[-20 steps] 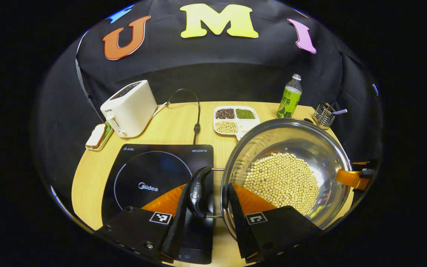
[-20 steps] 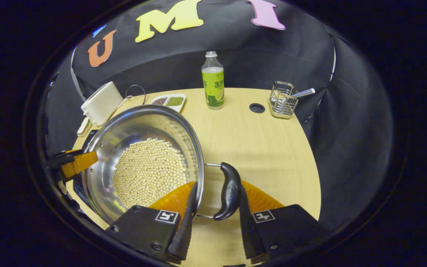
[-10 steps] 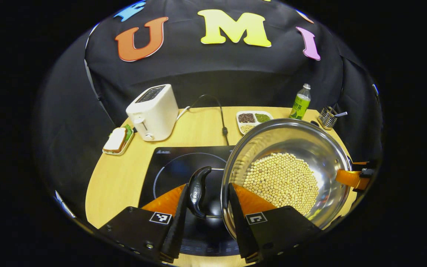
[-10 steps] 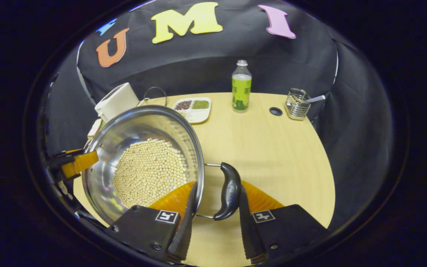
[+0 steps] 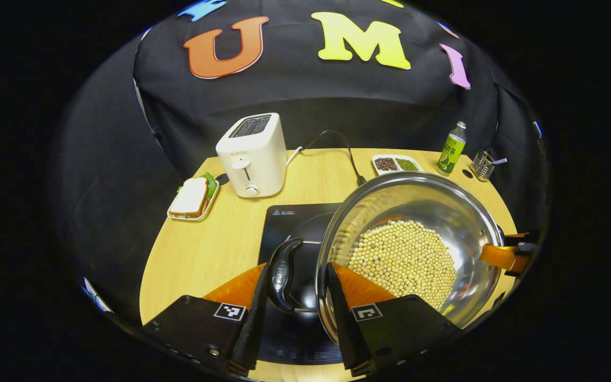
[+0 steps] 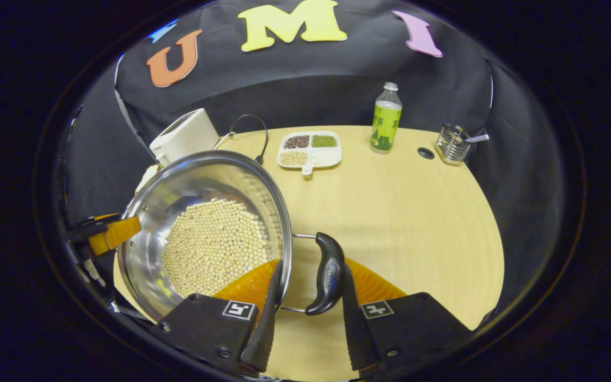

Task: First push the handle of the pot to place it horizontally, then grasp the pot with both hands and set it on the induction cooktop.

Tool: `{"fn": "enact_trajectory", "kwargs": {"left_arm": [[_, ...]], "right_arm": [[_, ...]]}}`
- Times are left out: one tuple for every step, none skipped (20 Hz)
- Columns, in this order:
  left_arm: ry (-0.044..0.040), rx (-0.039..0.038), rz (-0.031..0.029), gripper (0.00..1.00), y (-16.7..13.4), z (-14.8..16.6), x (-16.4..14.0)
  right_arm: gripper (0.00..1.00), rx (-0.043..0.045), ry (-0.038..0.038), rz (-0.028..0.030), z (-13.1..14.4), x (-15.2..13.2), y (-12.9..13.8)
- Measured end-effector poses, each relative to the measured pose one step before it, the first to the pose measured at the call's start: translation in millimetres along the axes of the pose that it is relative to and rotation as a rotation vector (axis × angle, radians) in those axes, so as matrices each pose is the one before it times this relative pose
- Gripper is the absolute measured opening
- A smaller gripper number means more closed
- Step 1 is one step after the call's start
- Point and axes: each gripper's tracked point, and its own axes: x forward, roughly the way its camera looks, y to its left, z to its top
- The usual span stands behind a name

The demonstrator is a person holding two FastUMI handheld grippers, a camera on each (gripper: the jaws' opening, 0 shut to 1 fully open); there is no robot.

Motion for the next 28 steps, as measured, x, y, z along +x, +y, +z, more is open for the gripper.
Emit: {"fn": "enact_trajectory", "kwargs": {"left_arm": [[0.00213, 0.00391, 0.00153, 0.58, 7.36, -0.14, 3.02], [0.00206, 0.00220, -0.00097, 0.58, 13.60, -0.25, 5.89], [0.00407, -0.00246, -0.00014, 0.58, 6.54, 0.40, 2.80], [0.00194, -0.00295, 0.00066, 0.58, 5.17, 0.32, 4.16], [0.00042, -0.00090, 0.00210, 0.58, 6.15, -0.40, 2.60], [-0.00016, -0.00090, 0.00105, 0.58, 6.24, -1.00, 1.66], [0.00034, -0.00323, 0.00049, 0.58, 4.36, 0.32, 1.16], [0.00211, -0.00137, -0.00015, 0.57, 1.45, 0.67, 4.40], [0.00363, 0.00270, -0.00051, 0.58, 1.73, -0.98, 1.76], [-0.00115, -0.00004, -0.00066, 0.58, 3.11, -0.35, 0.24], [0.00014, 0.00305, -0.00127, 0.58, 2.02, -0.04, 1.13], [0.00227, 0.00063, -0.00197, 0.58, 0.54, -1.17, 0.48], [-0.00026, -0.00157, -0.00183, 0.58, -0.11, 1.56, 3.18], [-0.00121, -0.00272, -0.00153, 0.58, -0.12, -0.24, 1.75], [0.00312, -0.00101, -0.00066, 0.58, -0.10, -1.18, 1.88], [0.00151, -0.00160, -0.00377, 0.58, -0.01, -1.18, 2.32], [0.00502, -0.00467, -0.00431, 0.58, -0.62, -1.69, 1.88], [0.00266, -0.00031, -0.00070, 0.58, 0.12, 0.20, 1.60], [-0.00033, 0.00147, 0.00027, 0.58, -0.70, -1.07, 2.16], [0.01194, 0.00073, 0.00184, 0.58, 0.87, -4.77, 2.47], [-0.00973, -0.00562, -0.00035, 0.58, 0.51, 0.12, -3.60], [-0.00344, -0.00639, 0.00039, 0.58, -0.47, -0.22, 2.84], [-0.01536, -0.00024, -0.00137, 0.58, 0.00, -0.19, -1.83], [-0.01166, 0.00216, -0.00310, 0.58, 0.05, 0.46, 0.67], [-0.00599, 0.00648, -0.00152, 0.58, 0.57, -0.20, -0.82], [0.00014, 0.00238, -0.00036, 0.58, 0.28, -0.57, -0.03], [-0.00286, -0.00174, 0.00035, 0.58, -0.40, 0.36, -0.76], [-0.00360, -0.00246, 0.00050, 0.58, -0.10, 0.53, 0.83]], "right_arm": [[0.56, 0.00158, 0.00223, -0.00093, -0.47, 3.89, 9.24], [0.56, 0.00205, 0.00588, -0.00051, 0.26, 5.57, 11.98], [0.56, -0.00037, 0.00253, -0.00078, 0.38, 2.93, 6.91], [0.56, 0.00072, 0.00144, -0.00177, 1.72, 2.98, 5.09], [0.56, -0.00149, 0.00384, -0.00021, 1.90, 3.27, 5.83], [0.58, -0.00112, -0.00011, -0.00211, 1.21, 2.63, 4.99], [0.56, -0.00034, 0.00007, -0.00198, 0.52, 1.11, 5.05], [0.56, -0.00063, 0.00342, -0.00168, -1.01, 2.03, 3.49], [0.56, 0.00023, 0.00151, -0.00067, 0.25, 1.80, 2.92], [0.56, 0.00089, 0.00052, -0.00167, -0.37, 1.26, 1.19], [0.56, 0.00018, 0.00010, -0.00165, 0.16, 1.40, 1.36], [0.56, -0.00302, 0.00166, -0.00192, 0.26, 1.33, 0.62], [0.56, 0.00134, -0.00139, -0.00161, 1.05, 1.41, 0.32], [0.56, -0.00140, 0.00140, -0.00343, 0.07, 1.83, 0.02], [0.56, 0.00094, 0.00090, -0.00307, 0.46, 1.33, -0.22], [0.56, 0.00101, 0.00101, -0.00314, -0.86, 1.23, -0.27], [0.56, 0.00123, 0.00598, -0.00160, -1.18, 0.80, -0.56], [0.56, 0.00633, -0.00289, 0.00224, 0.25, 2.03, 0.14], [0.56, -0.00404, 0.00057, 0.00281, 0.83, -0.68, 0.02], [0.56, 0.00083, -0.00388, 0.00399, 0.25, 1.13, 0.29], [0.56, -0.00529, -0.00766, 0.00394, 0.10, 0.64, -0.83], [0.57, -0.00471, -0.01050, 0.00523, 0.10, -0.60, 0.13], [0.57, -0.00123, -0.00617, 0.00674, -0.63, 0.03, -0.17], [0.57, 0.01472, -0.00262, 0.00208, -0.99, 0.12, -0.27], [0.59, 0.00447, -0.00364, -0.00114, -0.18, 0.32, -0.45], [0.57, -0.00597, 0.00118, -0.00546, 1.02, -0.59, -0.26], [0.57, -0.00385, 0.00005, -0.00300, -0.77, 0.46, 0.13], [0.59, 0.00223, -0.00440, 0.00011, 0.33, 0.16, -0.38]]}}
